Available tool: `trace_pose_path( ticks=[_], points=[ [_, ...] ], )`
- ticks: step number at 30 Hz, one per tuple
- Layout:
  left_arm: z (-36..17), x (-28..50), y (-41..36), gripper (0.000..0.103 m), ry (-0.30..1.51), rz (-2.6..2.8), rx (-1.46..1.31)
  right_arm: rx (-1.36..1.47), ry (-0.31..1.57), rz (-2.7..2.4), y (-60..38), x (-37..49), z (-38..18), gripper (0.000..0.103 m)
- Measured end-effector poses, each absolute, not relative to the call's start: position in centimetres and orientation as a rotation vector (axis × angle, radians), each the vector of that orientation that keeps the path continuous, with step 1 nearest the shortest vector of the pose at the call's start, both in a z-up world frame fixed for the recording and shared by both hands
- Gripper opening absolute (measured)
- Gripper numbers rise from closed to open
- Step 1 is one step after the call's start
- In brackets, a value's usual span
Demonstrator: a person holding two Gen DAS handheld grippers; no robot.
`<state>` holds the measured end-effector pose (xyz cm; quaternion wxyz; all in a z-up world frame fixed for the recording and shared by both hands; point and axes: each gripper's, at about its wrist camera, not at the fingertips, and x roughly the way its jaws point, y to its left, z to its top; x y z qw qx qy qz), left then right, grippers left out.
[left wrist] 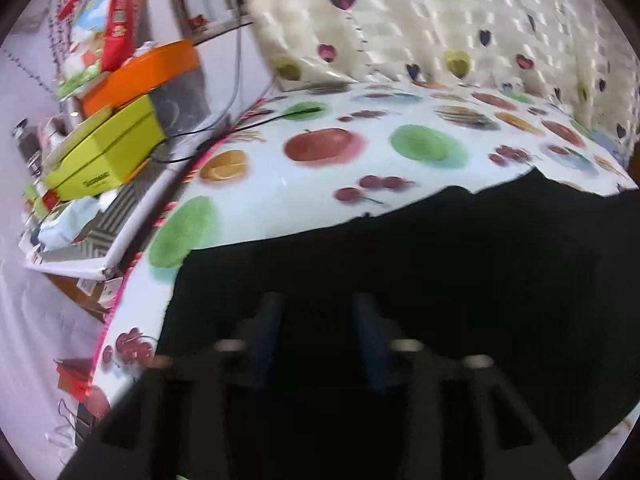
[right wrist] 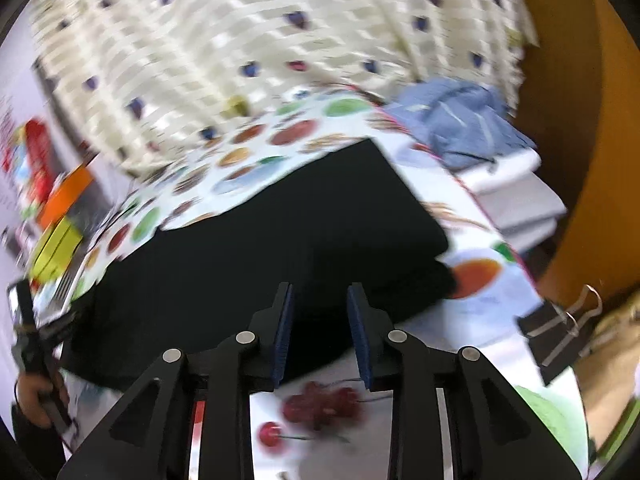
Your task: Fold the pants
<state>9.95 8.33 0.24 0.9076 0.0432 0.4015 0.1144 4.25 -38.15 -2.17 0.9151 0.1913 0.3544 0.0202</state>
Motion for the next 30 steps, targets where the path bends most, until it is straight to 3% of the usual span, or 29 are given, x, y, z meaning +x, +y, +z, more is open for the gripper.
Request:
trace_pose_path(
  ticks=[1, 3, 8, 13, 15, 16, 17, 19, 26, 30],
  points=[
    [0.2, 9.8, 9.1, 0.003, 0.836, 0.235, 0.053, 0.419, 0.723, 0.027, -38.9, 4.3, -2.3, 0.029],
    [0.3, 9.2, 10.6, 0.002, 0.824, 0.251, -0.008, 0.446, 0.71, 0.025, -39.6, 4.3, -2.3, 0.029],
    [1.8, 3.8, 15.4, 0.001, 0.647, 0.317, -0.219, 0.478, 0.704, 0.016, -40.3, 4.3, -2.3, 0.029],
    [1.0, 0.7, 18.0, 0.002, 0.689, 0.258, -0.384, 0.478, 0.692, 0.002, -40.6, 4.7, -2.4, 0.029],
    [1.4, 1.4, 16.8, 0.006, 0.714, 0.224, -0.351, 0.479, 0.693, -0.002, -40.5, 4.9, -2.4, 0.029],
    [1.8, 1.9, 15.7, 0.015, 0.715, 0.213, -0.309, 0.481, 0.693, 0.001, -40.5, 5.0, -2.4, 0.029],
    [2.2, 2.6, 14.4, 0.033, 0.709, 0.197, -0.264, 0.483, 0.694, 0.005, -40.4, 5.1, -2.4, 0.029],
    [2.7, 4.4, 12.0, 0.053, 0.721, 0.152, -0.19, 0.48, 0.69, 0.008, -40.3, 5.0, -2.4, 0.029],
    [0.2, 13.1, 6.0, 0.055, 0.909, 0.179, 0.11, 0.462, 0.68, -0.005, -40.2, 4.5, -2.2, 0.029],
    [-0.6, 14.2, 6.2, 0.057, 0.879, 0.205, 0.131, 0.444, 0.665, -0.029, -40.6, 4.3, -1.8, 0.029]
  ],
)
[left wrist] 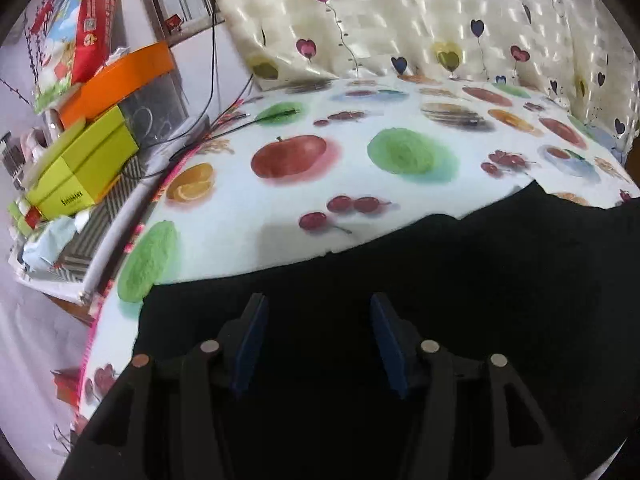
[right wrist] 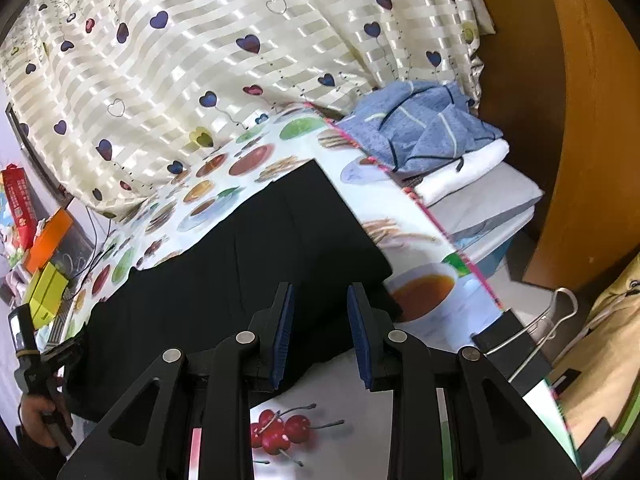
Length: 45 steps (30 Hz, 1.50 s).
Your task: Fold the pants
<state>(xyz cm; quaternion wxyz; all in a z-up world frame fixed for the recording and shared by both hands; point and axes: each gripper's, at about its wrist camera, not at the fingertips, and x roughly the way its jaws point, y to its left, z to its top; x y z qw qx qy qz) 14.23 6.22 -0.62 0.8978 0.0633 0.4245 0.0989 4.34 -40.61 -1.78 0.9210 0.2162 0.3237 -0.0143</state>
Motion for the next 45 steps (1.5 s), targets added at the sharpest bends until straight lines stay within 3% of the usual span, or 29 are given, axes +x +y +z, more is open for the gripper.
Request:
trace_pose_path(
  ticks=[1, 2, 4, 5, 13, 34, 38, 40, 45],
  points=[
    [-0.8, 14.3, 6.3, 0.046, 0.873, 0.194, 0.124, 0.447, 0.664, -0.027, -40.7, 4.4, -1.8, 0.029],
    [-1.0, 14.2, 6.5, 0.023, 0.868, 0.17, 0.102, 0.452, 0.663, -0.024, -40.8, 4.5, -1.8, 0.029],
    [-1.0, 14.0, 7.1, 0.006, 0.862, 0.168, 0.057, 0.457, 0.663, -0.025, -40.9, 4.6, -1.9, 0.029],
    [-0.9, 13.7, 7.6, 0.005, 0.849, 0.171, 0.026, 0.459, 0.663, -0.023, -40.9, 4.7, -1.9, 0.029],
    [1.3, 6.3, 13.8, 0.004, 0.655, 0.256, -0.184, 0.466, 0.653, -0.021, -41.4, 4.4, -2.0, 0.029],
    [0.5, -1.4, 19.2, 0.009, 0.66, 0.325, -0.458, 0.59, 0.691, -0.028, -44.6, 4.5, -3.2, 0.029],
    [1.2, -0.2, 16.6, 0.03, 0.64, 0.2, -0.417, 0.549, 0.737, -0.001, -44.2, 6.2, -3.3, 0.031],
    [0.7, 1.0, 15.4, 0.03, 0.677, 0.16, -0.399, 0.543, 0.785, 0.023, -44.2, 7.3, -3.6, 0.037],
    [-0.8, 2.7, 13.6, 0.031, 0.764, 0.129, -0.37, 0.547, 0.836, 0.047, -44.2, 8.9, -3.5, 0.038]
  ],
)
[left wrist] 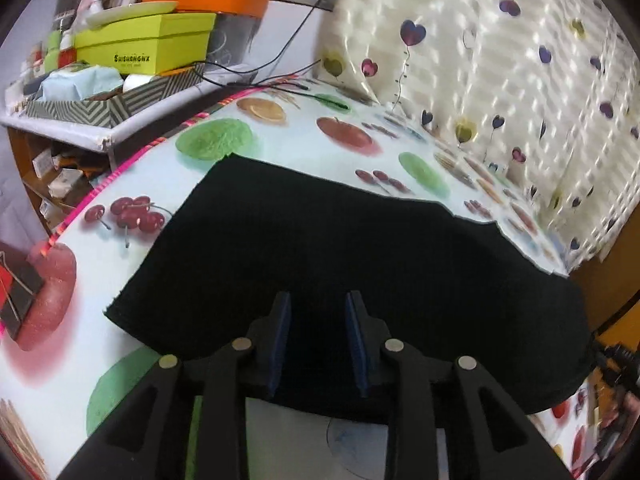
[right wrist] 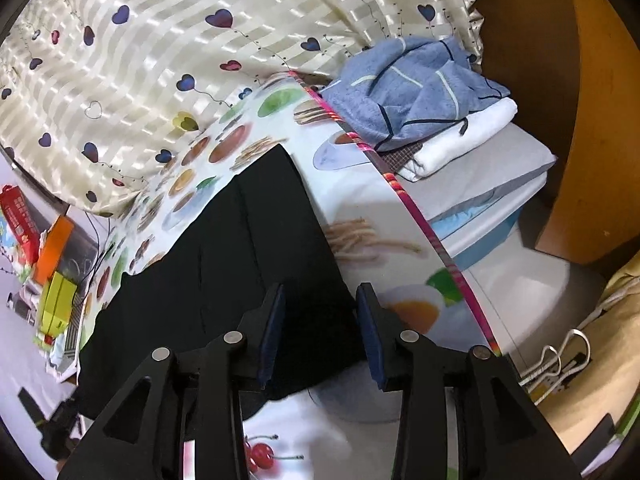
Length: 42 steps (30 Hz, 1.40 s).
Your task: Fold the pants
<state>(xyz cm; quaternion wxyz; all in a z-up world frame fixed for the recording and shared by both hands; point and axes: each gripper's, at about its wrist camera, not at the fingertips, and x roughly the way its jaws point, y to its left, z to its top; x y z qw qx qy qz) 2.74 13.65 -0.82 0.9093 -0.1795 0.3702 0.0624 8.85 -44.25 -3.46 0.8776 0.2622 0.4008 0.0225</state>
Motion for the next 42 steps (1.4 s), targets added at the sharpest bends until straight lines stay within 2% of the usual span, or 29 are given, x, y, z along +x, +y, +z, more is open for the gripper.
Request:
trace_pose_path(
  ticks=[1, 4, 5, 8, 13, 18, 20, 28, 34, 36, 38, 42],
  points=[
    [-0.7, 2.8, 13.5, 0.031, 0.76, 0.122, -0.363, 0.541, 0.835, 0.048, -44.2, 8.9, -3.3, 0.038],
    [-0.9, 3.0, 13.5, 0.031, 0.775, 0.122, -0.356, 0.504, 0.8, 0.047, -44.2, 8.6, -2.3, 0.016],
    [-0.9, 3.0, 13.4, 0.031, 0.778, 0.121, -0.352, 0.505, 0.785, 0.054, -44.3, 8.4, -1.8, 0.011],
    [-0.9, 3.0, 13.4, 0.031, 0.78, 0.119, -0.347, 0.518, 0.748, 0.076, -44.6, 7.8, -0.6, 0.007],
    [-0.7, 2.9, 13.7, 0.031, 0.787, 0.121, -0.343, 0.551, 0.709, 0.117, -44.5, 5.7, 1.0, 0.006],
    [-0.6, 2.4, 14.7, 0.031, 0.786, 0.133, -0.358, 0.616, 0.841, 0.047, -46.2, 5.1, -3.4, 0.008],
    [-0.5, 2.2, 15.1, 0.031, 0.784, 0.141, -0.363, 0.61, 0.83, 0.047, -46.3, 4.3, -3.8, 0.01],
    [0.5, 0.9, 17.1, 0.031, 0.726, 0.185, -0.404, 0.345, 0.688, 0.075, -42.0, 1.4, 1.0, 0.019],
    [0.3, -0.3, 20.0, 0.033, 0.697, 0.267, -0.481, 0.188, 0.768, 0.177, -36.7, 1.4, -1.4, 0.019],
    [0.1, -0.8, 21.1, 0.033, 0.7, 0.293, -0.517, 0.131, 0.894, 0.205, -35.1, 2.4, -3.6, 0.019],
    [0.0, -1.4, 21.8, 0.033, 0.693, 0.308, -0.543, 0.069, 0.848, 0.195, -34.7, 1.7, -3.3, 0.022],
    [-0.4, -2.1, 22.5, 0.036, 0.689, 0.318, -0.582, 0.053, 0.832, 0.2, -34.6, 1.0, -2.8, 0.022]
  ],
)
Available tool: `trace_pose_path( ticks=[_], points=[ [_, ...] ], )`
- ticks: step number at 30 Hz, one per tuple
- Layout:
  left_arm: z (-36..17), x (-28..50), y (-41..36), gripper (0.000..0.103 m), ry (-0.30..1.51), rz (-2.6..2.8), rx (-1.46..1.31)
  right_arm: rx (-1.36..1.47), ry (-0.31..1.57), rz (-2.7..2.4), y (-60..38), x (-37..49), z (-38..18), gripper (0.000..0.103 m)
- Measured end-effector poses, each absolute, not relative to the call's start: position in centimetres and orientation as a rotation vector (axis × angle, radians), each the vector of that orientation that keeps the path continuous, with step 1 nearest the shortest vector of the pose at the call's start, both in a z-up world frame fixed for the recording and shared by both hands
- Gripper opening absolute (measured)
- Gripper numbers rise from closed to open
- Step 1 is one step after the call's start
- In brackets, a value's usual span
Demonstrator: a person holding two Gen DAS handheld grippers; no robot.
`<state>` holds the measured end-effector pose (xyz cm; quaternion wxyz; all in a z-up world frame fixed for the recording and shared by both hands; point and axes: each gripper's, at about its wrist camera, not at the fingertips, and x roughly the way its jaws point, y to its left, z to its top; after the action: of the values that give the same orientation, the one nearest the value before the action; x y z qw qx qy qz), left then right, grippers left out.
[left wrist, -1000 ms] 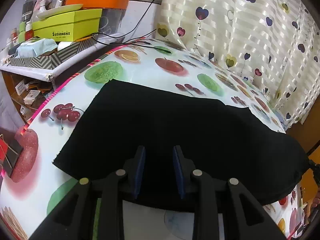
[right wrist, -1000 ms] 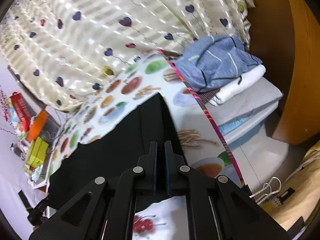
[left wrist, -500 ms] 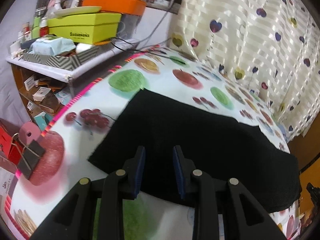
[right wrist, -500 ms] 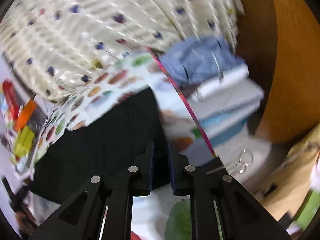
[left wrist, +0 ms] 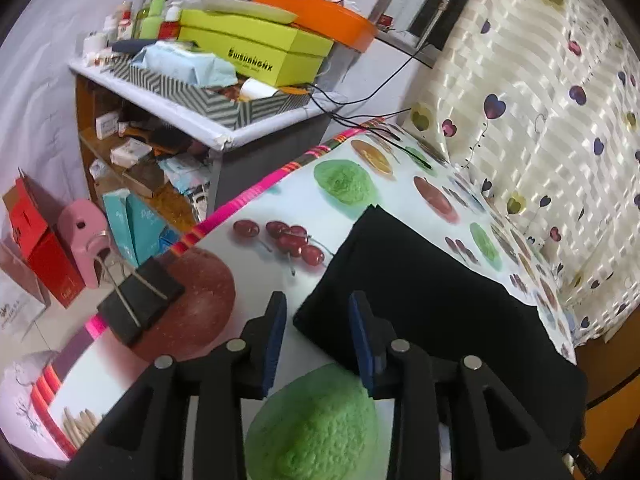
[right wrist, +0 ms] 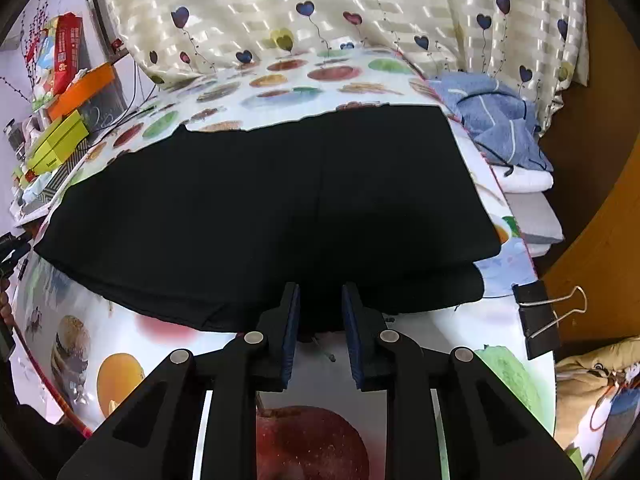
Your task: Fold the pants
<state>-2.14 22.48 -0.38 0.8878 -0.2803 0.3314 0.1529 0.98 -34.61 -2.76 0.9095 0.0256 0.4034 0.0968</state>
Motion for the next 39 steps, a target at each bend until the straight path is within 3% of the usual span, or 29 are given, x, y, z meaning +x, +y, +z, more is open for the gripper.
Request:
trace_pose_path(
  ticks=[7, 12, 13, 17, 19, 25, 39],
  points=[
    [-1.4, -0.9, 21.4, 0.043, 0.724, 0.294, -0.583, 0.033, 0.77, 0.21, -33.3, 0.3, -1.9, 0.022],
    [-1.3, 1.0, 19.0, 0.043, 0.773, 0.371, -0.342, 0.017, 0.808, 0.217, -31.7, 1.5, -2.9, 0.022],
    [-1.4, 1.3, 18.4, 0.041, 0.782, 0.394, -0.283, 0.008, 0.815, 0.209, -31.5, 1.6, -3.3, 0.022],
    [-1.2, 1.5, 17.9, 0.016, 0.793, 0.401, -0.24, 0.021, 0.79, 0.208, -31.9, 1.0, -2.9, 0.022],
    [-1.1, 1.6, 18.4, 0.009, 0.793, 0.409, -0.251, 0.035, 0.759, 0.199, -32.4, 0.3, -2.4, 0.022],
    [-1.1, 1.6, 19.0, 0.008, 0.791, 0.403, -0.276, 0.053, 0.843, 0.121, -33.9, 1.1, -3.6, 0.023],
    [-1.0, -0.2, 21.9, 0.013, 0.753, 0.278, -0.529, 0.093, 0.757, 0.18, -32.7, 0.6, -1.4, 0.024]
  ],
)
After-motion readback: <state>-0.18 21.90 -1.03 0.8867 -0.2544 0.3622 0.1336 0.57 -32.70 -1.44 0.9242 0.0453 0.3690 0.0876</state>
